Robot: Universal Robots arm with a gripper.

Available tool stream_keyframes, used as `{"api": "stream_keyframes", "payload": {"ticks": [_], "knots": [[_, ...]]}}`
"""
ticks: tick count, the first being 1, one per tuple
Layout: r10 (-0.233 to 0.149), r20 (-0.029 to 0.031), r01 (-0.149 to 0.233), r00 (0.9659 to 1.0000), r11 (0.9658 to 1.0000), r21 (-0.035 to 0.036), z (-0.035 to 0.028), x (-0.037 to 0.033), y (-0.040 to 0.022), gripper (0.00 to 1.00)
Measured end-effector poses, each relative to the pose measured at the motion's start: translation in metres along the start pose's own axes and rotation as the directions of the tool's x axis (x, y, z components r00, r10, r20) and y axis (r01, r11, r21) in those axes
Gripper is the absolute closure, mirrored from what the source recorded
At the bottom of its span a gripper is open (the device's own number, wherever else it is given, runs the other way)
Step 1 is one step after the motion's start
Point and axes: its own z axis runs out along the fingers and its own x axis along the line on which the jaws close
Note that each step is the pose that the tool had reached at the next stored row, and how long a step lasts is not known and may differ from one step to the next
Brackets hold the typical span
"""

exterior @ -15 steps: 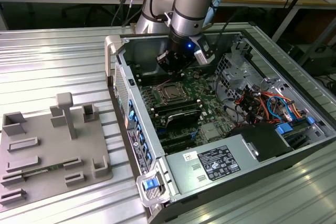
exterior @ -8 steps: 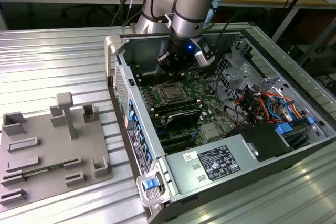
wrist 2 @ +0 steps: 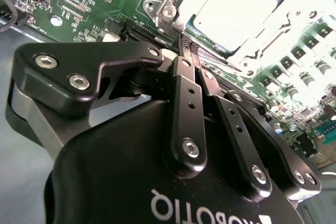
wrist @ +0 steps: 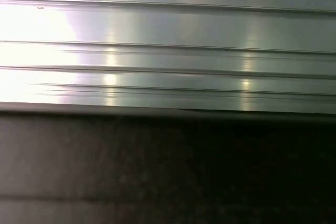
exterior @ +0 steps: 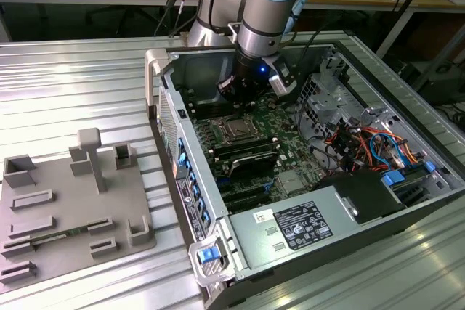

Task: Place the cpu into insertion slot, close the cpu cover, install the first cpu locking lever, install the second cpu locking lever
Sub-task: 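Install the first cpu locking lever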

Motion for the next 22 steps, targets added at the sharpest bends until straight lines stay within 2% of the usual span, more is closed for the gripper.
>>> {"api": "stream_keyframes", "payload": {"ticks": [9,19,22], "knots": [[-0.006,0.0001,0.006,1.0,1.0,-0.0007,0.0028,-0.0007,-0.0004,0.89],[-0.006,-0.0001,0.006,1.0,1.0,-0.0003,0.0001,-0.0007,-0.0008,0.89],[-0.006,-0.0001,0.006,1.0,1.0,-0.0003,0.0001,-0.0006,-0.0032,0.89]]}}
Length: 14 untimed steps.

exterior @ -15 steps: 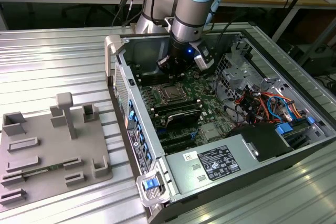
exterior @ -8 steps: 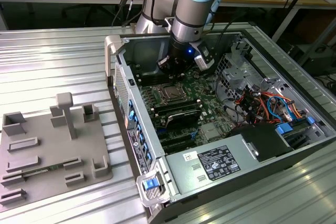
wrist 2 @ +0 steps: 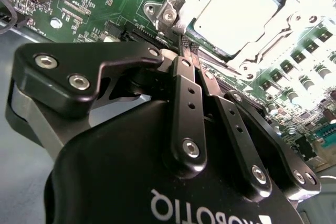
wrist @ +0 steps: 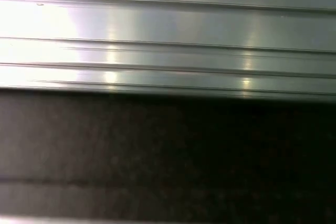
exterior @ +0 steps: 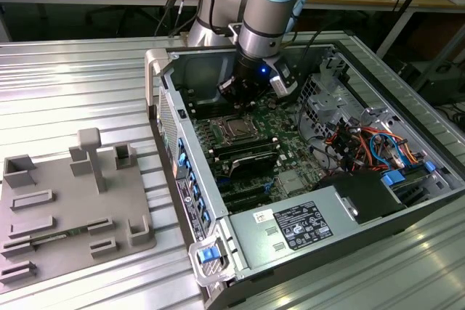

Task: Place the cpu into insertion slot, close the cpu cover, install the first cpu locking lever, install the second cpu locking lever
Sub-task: 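Install the first cpu locking lever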

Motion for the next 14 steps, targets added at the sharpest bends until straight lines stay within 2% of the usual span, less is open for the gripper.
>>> {"api": "stream_keyframes", "payload": {"ticks": [3,11,14], "knots": [[0.0,0.0,0.0,1.0,1.0,0.0,0.0003,0.0001,-0.002,0.89],[0.0,-0.0004,0.0,1.0,1.0,0.0013,0.0052,0.0003,-0.0021,0.89],[0.0,-0.0011,0.0,1.0,1.0,0.0044,0.0059,0.0002,-0.0015,0.89]]}}
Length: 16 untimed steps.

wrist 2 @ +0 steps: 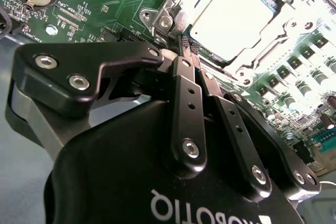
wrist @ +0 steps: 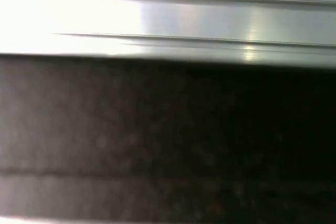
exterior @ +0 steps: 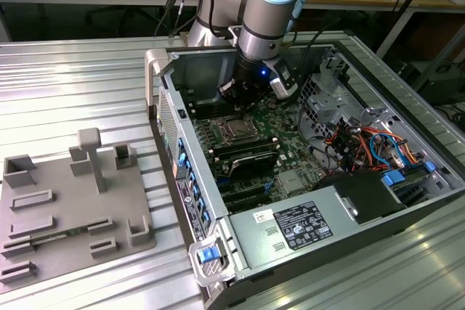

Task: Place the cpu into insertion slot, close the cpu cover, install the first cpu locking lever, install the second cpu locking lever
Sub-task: 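Install the first cpu locking lever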

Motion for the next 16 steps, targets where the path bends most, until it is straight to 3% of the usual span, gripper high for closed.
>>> {"api": "stream_keyframes", "payload": {"ticks": [2,5,16], "knots": [[-0.004,-0.0026,0.004,1.0,1.0,-0.0006,-0.0017,-0.0002,0.0026,0.89],[-0.027,-0.0037,0.027,0.9996,0.9996,-0.0132,-0.0069,-0.0005,0.0043,0.89],[-0.028,-0.0036,0.028,0.9996,0.9995,-0.0134,-0.0045,-0.0015,0.004,0.89]]}}
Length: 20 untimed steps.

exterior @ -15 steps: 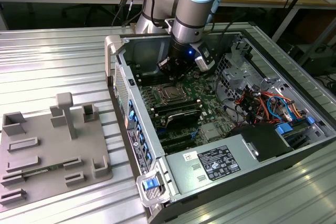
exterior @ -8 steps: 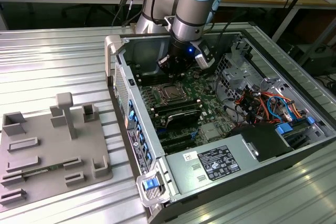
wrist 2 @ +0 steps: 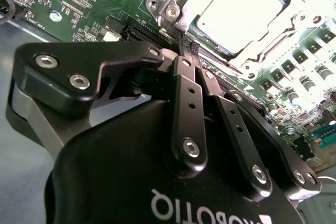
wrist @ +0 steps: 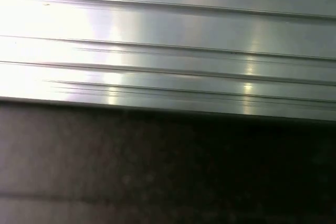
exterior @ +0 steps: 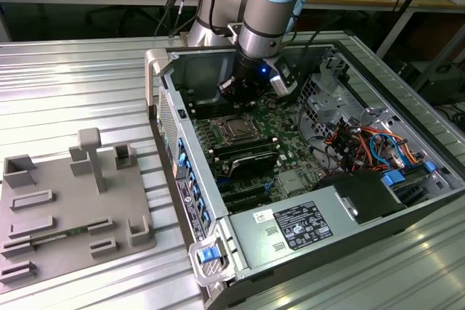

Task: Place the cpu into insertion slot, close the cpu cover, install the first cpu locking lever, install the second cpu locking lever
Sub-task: 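Install the first cpu locking lever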

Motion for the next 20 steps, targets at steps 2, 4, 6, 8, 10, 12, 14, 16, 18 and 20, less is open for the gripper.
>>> {"api": "stream_keyframes", "payload": {"ticks": [2,4,6,8,10,12,14,16,18,20], "knots": [[0.0,0.0002,0.0,1.0,1.0,0.0,-0.0006,0.0,0.0,0.89],[0.0,0.0002,0.0,1.0,1.0,-0.0002,-0.0055,-0.0002,0.0001,0.89],[0.0,0.0002,0.0,1.0,1.0,-0.0001,-0.0055,-0.0002,0.0,0.89],[0.0,0.0,0.0,1.0,1.0,0.0,-0.0045,-0.0001,-0.0004,0.89],[0.0,-0.0001,0.0,1.0,1.0,0.0001,-0.0012,0.0,-0.0008,0.89],[0.0,-0.0005,0.0,1.0,1.0,0.0008,0.0006,0.0001,-0.001,0.89],[0.0,-0.0005,0.0,1.0,1.0,0.0008,0.0015,0.0002,-0.001,0.89],[0.0,-0.0002,0.0,1.0,1.0,0.0002,0.002,0.0001,-0.001,0.89],[0.0,-0.0002,0.0,1.0,1.0,0.0005,0.0026,0.0001,-0.0011,0.89],[0.0,0.0002,0.0,1.0,1.0,-0.0001,0.0035,-0.0004,-0.0009,0.89]]}}
